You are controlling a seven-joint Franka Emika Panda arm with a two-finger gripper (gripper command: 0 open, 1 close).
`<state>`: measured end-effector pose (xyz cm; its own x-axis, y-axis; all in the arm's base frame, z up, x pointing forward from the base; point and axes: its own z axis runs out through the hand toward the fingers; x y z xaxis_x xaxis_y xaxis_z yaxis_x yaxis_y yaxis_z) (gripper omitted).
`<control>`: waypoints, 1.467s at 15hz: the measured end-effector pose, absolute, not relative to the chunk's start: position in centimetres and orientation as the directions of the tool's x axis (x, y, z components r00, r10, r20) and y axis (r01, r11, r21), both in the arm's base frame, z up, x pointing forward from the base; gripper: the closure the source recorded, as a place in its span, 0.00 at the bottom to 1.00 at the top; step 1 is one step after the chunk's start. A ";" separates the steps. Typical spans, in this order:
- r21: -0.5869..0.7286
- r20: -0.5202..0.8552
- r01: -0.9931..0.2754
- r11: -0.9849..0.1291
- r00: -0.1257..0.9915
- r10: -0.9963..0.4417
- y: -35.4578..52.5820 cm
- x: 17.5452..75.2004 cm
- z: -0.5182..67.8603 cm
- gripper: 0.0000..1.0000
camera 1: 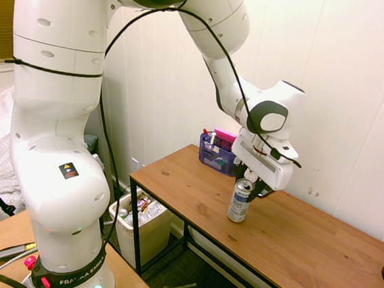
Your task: Throw the can in the trash bin
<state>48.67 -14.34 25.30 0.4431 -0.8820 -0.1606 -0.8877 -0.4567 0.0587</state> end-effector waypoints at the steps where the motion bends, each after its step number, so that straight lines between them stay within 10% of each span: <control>1: 0.053 -0.157 -0.886 -0.460 0.448 -0.880 -14.4 48.6 25.6 1.00; 12: 0.013 0.030 -0.773 -0.634 0.634 -0.773 7.1 44.2 43.3 1.00; 22: 0.136 0.095 -0.558 -0.819 0.830 -0.550 33.7 45.6 39.5 1.00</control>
